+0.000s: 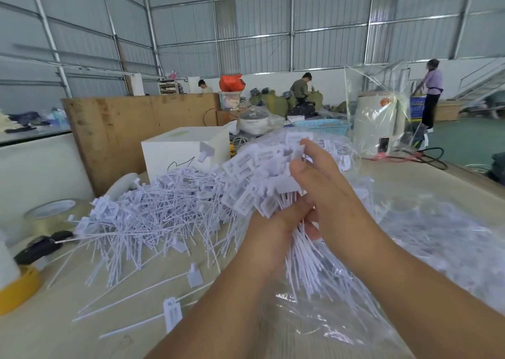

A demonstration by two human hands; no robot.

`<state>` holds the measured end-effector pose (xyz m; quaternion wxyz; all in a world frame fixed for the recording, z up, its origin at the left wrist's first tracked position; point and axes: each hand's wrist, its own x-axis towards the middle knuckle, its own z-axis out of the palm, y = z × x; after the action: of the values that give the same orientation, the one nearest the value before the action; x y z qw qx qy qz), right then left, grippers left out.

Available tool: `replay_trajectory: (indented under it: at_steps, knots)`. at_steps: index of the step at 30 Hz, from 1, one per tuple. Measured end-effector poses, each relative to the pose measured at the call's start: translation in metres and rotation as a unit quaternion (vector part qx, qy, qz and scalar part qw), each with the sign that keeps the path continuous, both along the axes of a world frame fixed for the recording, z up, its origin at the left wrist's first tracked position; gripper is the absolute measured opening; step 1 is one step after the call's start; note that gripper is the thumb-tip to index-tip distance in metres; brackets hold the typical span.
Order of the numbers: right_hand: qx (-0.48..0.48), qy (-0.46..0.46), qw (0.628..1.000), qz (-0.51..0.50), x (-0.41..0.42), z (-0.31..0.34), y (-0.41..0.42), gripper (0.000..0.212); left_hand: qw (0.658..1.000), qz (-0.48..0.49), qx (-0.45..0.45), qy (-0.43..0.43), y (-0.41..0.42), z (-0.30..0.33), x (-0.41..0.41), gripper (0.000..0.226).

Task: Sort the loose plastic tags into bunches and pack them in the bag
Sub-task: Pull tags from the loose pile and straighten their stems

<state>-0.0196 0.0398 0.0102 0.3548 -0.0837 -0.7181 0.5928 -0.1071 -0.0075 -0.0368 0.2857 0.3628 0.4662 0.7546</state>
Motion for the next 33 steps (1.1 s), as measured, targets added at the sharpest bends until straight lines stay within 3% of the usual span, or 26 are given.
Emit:
replay_trajectory:
  at_steps: [3, 5, 9, 11, 14, 20, 24, 25, 27, 29, 30, 33]
  knots:
    - [0.039, 0.017, 0.999, -0.002, 0.006, -0.001, 0.005, 0.081, 1.0, 0.025, -0.004, 0.009, -0.002, 0.005, 0.001, 0.008]
    - [0.071, 0.046, 0.994, -0.063, 0.008, 0.006, 0.014, 0.078, 0.999, 0.024, -0.014, 0.016, 0.0, 0.005, -0.004, 0.032]
    - [0.163, 0.076, 0.974, -0.138, 0.009, 0.031, 0.019, 0.077, 0.999, -0.002, -0.037, 0.025, 0.001, 0.005, -0.004, 0.025]
    - [0.216, 0.032, 0.969, -0.116, 0.006, 0.036, 0.014, 0.068, 0.997, -0.005, -0.059, 0.059, 0.0, 0.004, -0.001, 0.024]
    - [0.349, -0.037, 0.923, -0.158, 0.002, 0.028, 0.008, 0.045, 0.991, 0.024, -0.103, 0.085, 0.0, -0.001, -0.003, 0.017]
    - [0.412, -0.099, 0.89, -0.166, 0.005, 0.038, 0.009, 0.055, 0.977, 0.057, -0.158, 0.13, -0.003, 0.004, -0.001, 0.015]
    - [0.506, -0.059, 0.844, -0.169, 0.002, 0.063, 0.001, 0.062, 0.949, 0.035, -0.281, 0.138, 0.002, 0.007, 0.002, 0.056]
    - [0.538, -0.055, 0.827, -0.153, 0.0, 0.067, -0.003, 0.063, 0.942, 0.04, -0.303, 0.138, 0.002, 0.007, 0.0, 0.054]
    - [0.605, -0.073, 0.78, -0.143, -0.005, 0.071, -0.011, 0.06, 0.936, 0.054, -0.317, 0.142, 0.001, 0.003, -0.001, 0.025]
    - [0.658, -0.121, 0.724, -0.17, -0.011, 0.067, -0.017, 0.045, 0.946, 0.12, -0.271, 0.131, 0.0, 0.003, 0.0, 0.002]
    - [0.666, -0.144, 0.709, -0.182, -0.013, 0.066, -0.02, 0.037, 0.953, 0.149, -0.23, 0.13, -0.001, 0.003, -0.001, 0.008]
    - [0.639, -0.136, 0.739, -0.168, -0.012, 0.067, -0.024, 0.027, 0.948, 0.162, -0.234, 0.143, -0.009, 0.005, -0.002, 0.037]
